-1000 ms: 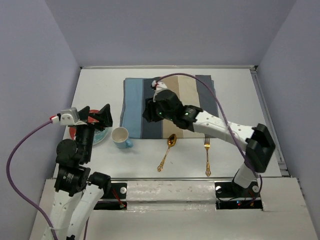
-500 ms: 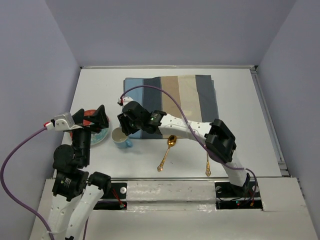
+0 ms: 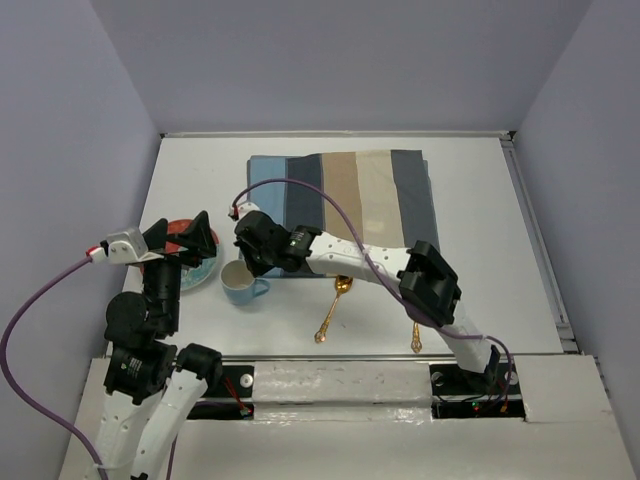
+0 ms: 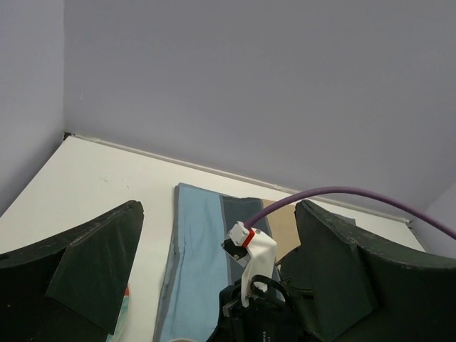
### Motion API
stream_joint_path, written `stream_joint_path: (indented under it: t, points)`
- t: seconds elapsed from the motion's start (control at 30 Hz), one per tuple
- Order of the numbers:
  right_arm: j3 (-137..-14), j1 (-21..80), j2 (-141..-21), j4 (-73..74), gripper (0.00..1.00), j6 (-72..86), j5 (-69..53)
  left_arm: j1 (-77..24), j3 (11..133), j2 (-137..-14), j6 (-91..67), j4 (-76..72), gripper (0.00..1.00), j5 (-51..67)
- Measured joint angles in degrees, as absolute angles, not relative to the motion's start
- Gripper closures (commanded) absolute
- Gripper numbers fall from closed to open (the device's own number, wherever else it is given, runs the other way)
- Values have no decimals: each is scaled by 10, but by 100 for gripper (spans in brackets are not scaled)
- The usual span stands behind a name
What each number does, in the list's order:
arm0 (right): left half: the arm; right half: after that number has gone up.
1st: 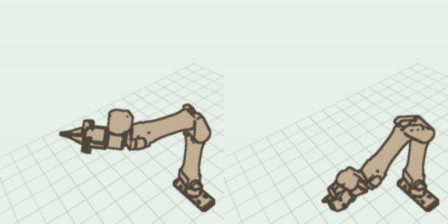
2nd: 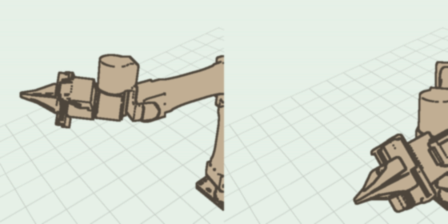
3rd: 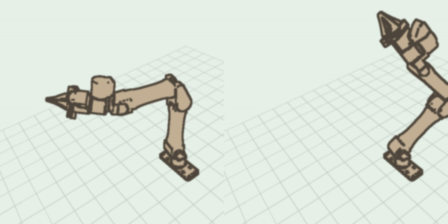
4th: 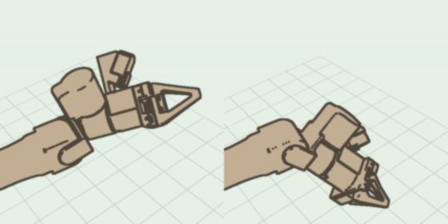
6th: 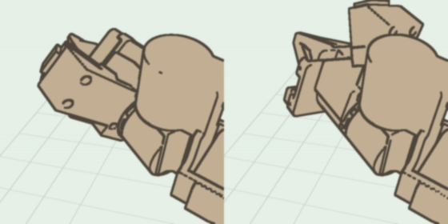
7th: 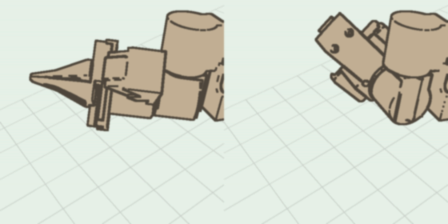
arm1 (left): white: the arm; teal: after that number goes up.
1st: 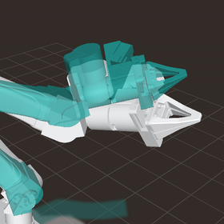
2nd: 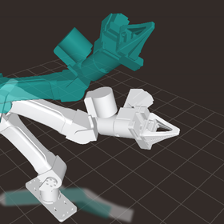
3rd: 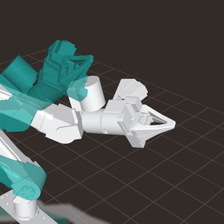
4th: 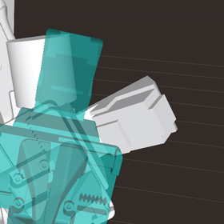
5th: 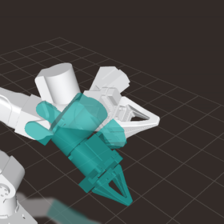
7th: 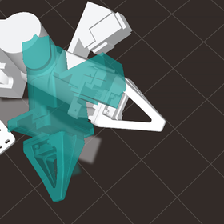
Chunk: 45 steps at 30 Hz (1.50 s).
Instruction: Set the dinner table for one person
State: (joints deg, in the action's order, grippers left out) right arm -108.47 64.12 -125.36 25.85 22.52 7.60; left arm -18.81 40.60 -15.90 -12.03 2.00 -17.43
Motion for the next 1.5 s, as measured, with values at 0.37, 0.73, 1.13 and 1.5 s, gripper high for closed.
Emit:
stream_joint_path:
  t: [0.37,0.73,1.13,1.5]
  points:
    - [-1090,612,-1181,263,100,214,153,-195,401,-159,-120,24,1,-176]
    - [-1040,228,-1031,192,100,180,244,-214,401,-160,-121,24,1,-172]
    - [-1090,86,-1194,221,100,177,160,-217,401,-190,-121,24,1,-160]
    - [-1119,75,-1242,225,100,193,120,-217,401,-206,-121,24,1,-151]
